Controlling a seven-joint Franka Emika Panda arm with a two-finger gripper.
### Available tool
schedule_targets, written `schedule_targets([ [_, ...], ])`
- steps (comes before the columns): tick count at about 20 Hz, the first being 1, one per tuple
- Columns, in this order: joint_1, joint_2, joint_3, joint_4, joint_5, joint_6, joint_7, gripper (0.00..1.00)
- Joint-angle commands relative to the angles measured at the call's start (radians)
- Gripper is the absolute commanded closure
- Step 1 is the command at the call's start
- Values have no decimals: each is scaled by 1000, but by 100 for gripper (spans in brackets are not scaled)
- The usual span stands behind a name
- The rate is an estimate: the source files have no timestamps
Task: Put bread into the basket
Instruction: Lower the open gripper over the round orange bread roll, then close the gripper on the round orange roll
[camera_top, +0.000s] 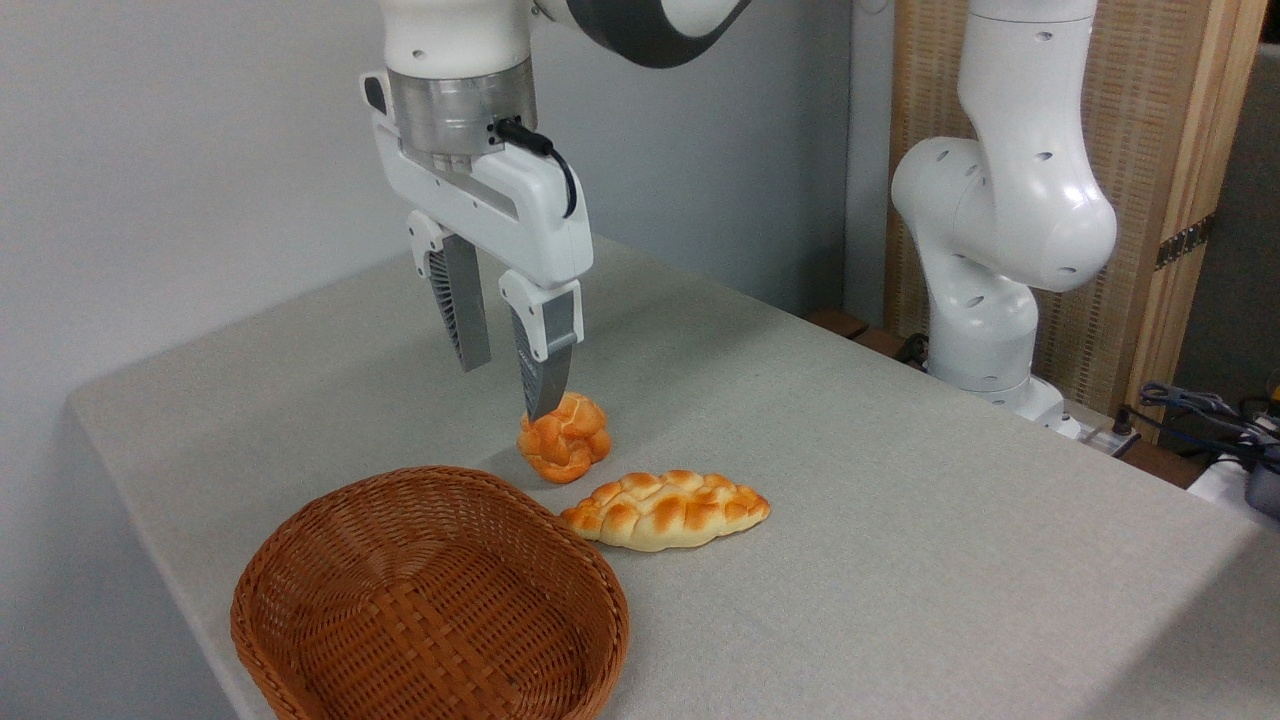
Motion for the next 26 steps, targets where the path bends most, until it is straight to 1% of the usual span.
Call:
schedule_targets([
  [1, -11, -26, -2, -18, 8, -29, 12, 0],
  [2, -25, -26, -2, -24, 9, -41, 13, 0],
  [5, -37, -20, -2, -49, 12, -38, 16, 0],
  [9, -42, -14, -2, -51, 12, -38, 28, 0],
  [11, -65, -12, -2, -57, 12, -38, 33, 0],
  [12, -68, -12, -2, -64, 12, -37, 33, 0],
  [15, -97, -12, -2, -107, 12, -34, 33, 0],
  [17, -99, -10, -2, -115, 12, -34, 33, 0],
  [19, -120, 5, -2, -133, 12, -30, 33, 0],
  [21, -151, 23, -2, -144, 14, -29, 33, 0],
  [24, -155, 61, -2, -147, 12, 6, 48, 0],
  [26, -168, 77, -2, -150, 12, 16, 55, 0],
])
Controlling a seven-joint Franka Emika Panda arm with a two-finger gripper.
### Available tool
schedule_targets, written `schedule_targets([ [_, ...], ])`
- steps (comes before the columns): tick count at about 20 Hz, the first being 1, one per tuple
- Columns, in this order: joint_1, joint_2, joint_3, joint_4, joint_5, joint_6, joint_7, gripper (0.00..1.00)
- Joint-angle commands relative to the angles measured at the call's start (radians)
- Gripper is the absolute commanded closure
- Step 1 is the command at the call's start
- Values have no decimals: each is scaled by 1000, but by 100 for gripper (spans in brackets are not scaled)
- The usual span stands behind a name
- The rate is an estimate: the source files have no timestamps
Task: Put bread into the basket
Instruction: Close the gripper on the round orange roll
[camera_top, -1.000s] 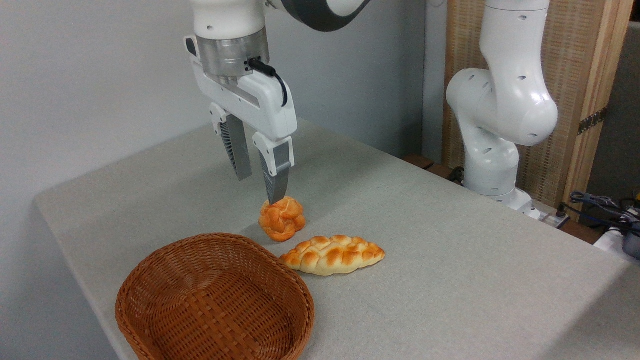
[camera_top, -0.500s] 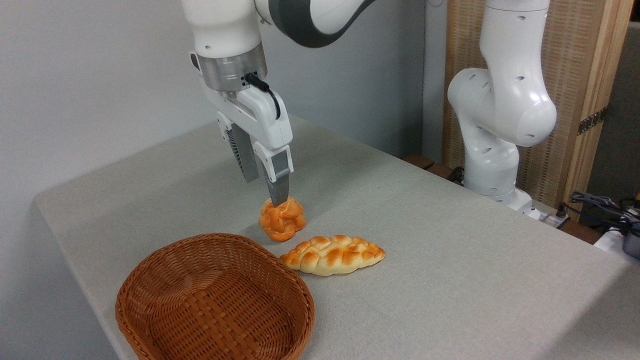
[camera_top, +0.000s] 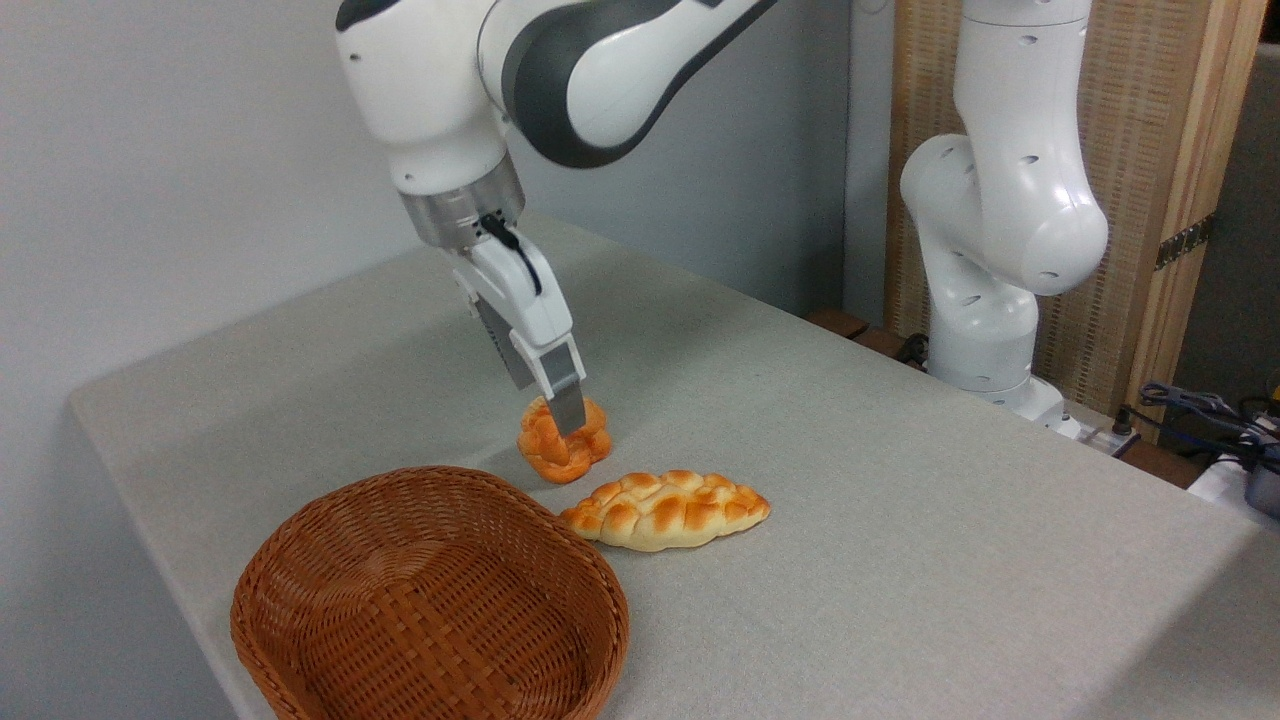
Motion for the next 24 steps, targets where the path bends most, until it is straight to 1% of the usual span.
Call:
schedule_targets([
  [1, -20, 29, 8, -5, 12, 24, 32, 0],
  [4, -32, 49, 8, -14, 14, 24, 35, 0],
  [5, -32, 49, 10, -19, 14, 24, 40, 2],
  [6, -32, 49, 8, -22, 15, 24, 56, 13],
  [8, -32, 49, 8, -25, 14, 24, 86, 43],
  [9, -32, 49, 8, -25, 14, 24, 86, 52],
  [10, -32, 49, 8, -27, 14, 24, 86, 58],
  [11, -32, 49, 8, -27, 14, 24, 87, 61],
  [21, -32, 46, 10, -27, 14, 20, 89, 61],
  [23, -32, 45, 10, -27, 14, 20, 89, 62],
  [24, -32, 42, 10, -25, 14, 18, 89, 65],
])
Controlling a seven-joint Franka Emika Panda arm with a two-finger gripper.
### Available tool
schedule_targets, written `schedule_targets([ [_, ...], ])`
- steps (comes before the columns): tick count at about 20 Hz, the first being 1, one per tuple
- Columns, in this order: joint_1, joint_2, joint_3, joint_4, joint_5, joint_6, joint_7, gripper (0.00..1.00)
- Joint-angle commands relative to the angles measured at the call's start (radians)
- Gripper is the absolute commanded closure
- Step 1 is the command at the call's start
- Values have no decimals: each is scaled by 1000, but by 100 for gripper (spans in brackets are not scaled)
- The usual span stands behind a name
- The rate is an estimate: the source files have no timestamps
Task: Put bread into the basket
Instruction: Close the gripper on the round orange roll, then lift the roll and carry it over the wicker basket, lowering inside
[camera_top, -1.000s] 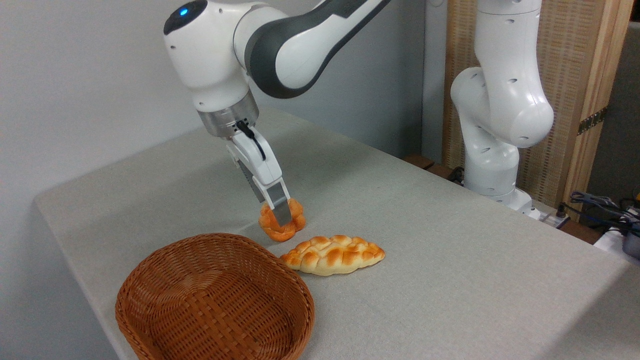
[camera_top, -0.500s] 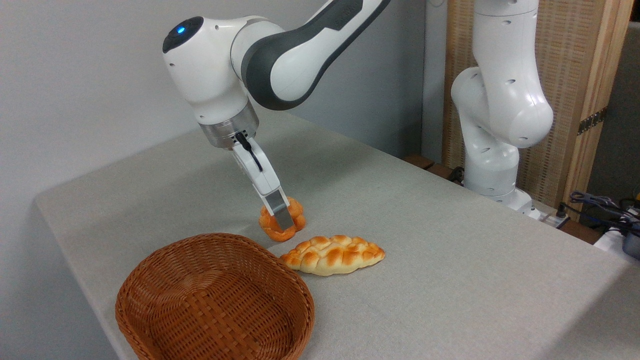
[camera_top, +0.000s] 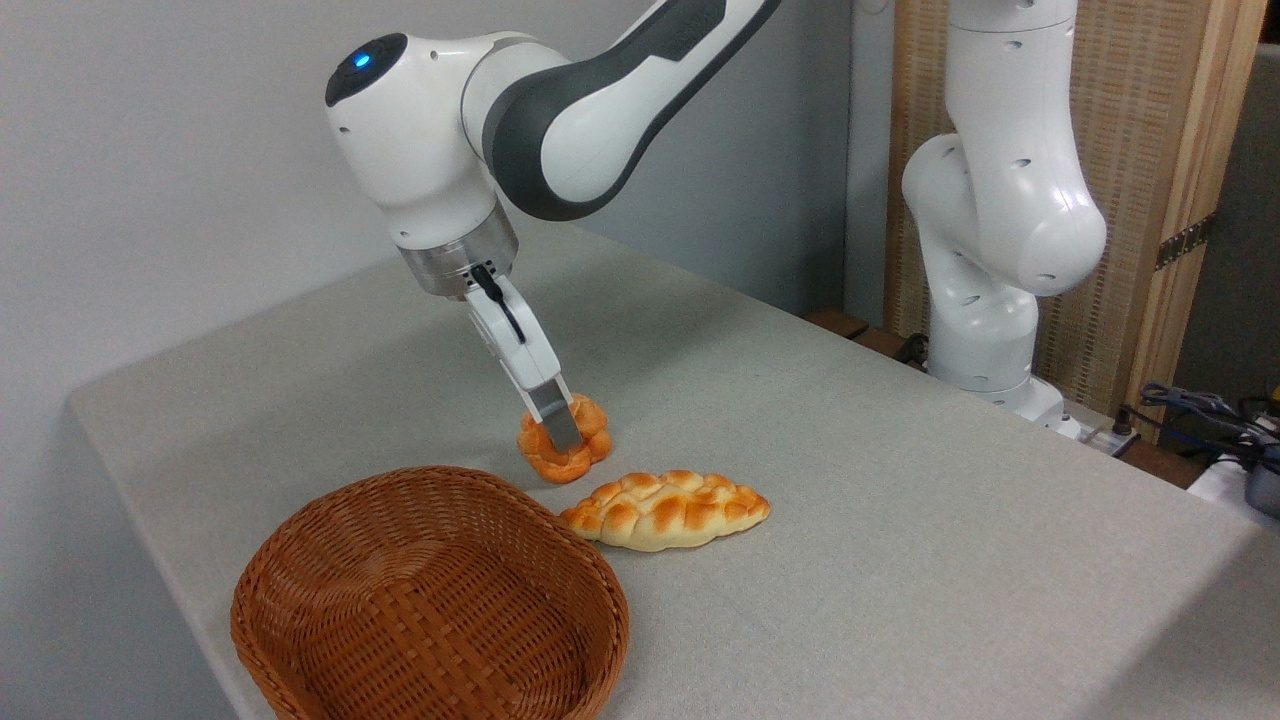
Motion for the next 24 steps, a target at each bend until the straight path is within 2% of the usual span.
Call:
schedule_targets([
  [1, -9, -25, 10, -11, 14, 5, 16, 73],
  [6, -8, -49, 11, 1, 11, -2, 15, 72],
  [13, 6, -77, 30, 130, -9, 10, 9, 71],
  [14, 6, -75, 53, 144, -9, 28, 10, 70],
  [15, 5, -75, 80, 150, -12, 68, 10, 66],
  [17, 6, -68, 93, 150, -46, 184, 10, 54],
  [19, 6, -46, 111, 150, -57, 269, 12, 53],
  [20, 6, -34, 113, 150, -55, 298, 15, 50],
  [23, 6, 13, 114, 147, -55, 382, 13, 18],
  [24, 8, 24, 114, 147, -55, 398, 15, 3],
])
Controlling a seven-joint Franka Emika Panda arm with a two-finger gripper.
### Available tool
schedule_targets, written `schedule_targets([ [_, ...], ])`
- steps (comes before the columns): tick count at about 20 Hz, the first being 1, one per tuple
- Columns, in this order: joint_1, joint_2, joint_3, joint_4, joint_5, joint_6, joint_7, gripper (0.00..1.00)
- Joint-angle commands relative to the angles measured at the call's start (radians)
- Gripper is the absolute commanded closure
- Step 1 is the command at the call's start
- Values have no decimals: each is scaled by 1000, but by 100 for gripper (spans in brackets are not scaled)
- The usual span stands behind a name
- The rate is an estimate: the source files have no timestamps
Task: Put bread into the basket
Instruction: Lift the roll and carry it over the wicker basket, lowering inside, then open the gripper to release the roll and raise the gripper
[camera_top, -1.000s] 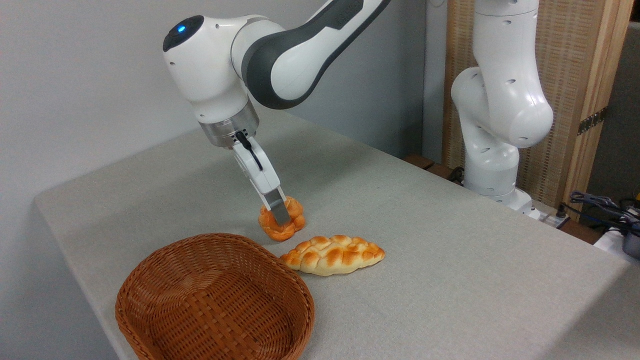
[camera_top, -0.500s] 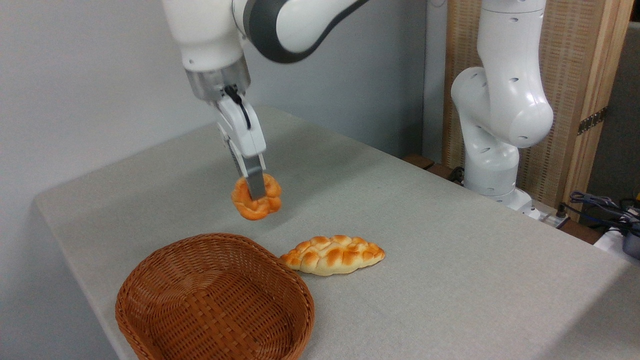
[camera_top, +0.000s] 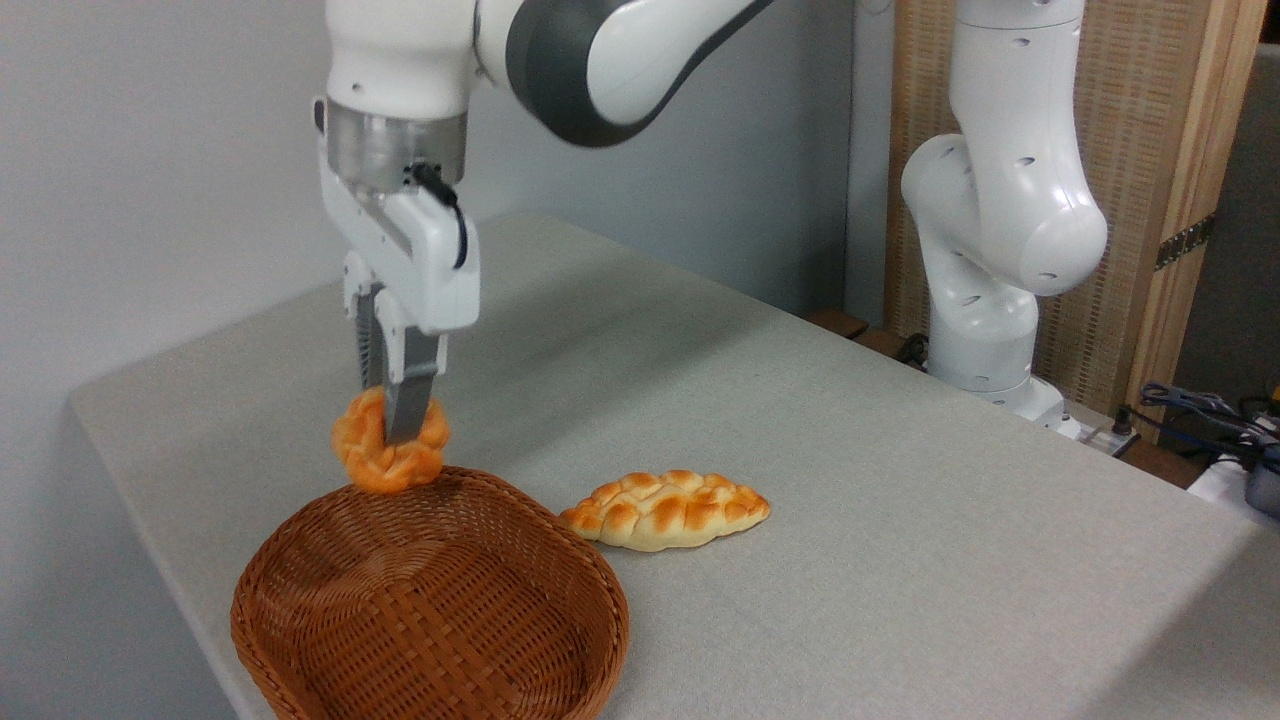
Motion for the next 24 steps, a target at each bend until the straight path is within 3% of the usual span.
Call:
schedule_targets([
  [1, -6, 54, 9, 10, -15, 65, 15, 0],
  [11, -8, 92, 8, 12, -17, 67, 13, 0],
  [16, -8, 22, 23, 13, -19, 45, -5, 0],
  [24, -6, -61, 69, 47, 7, -259, -47, 0],
])
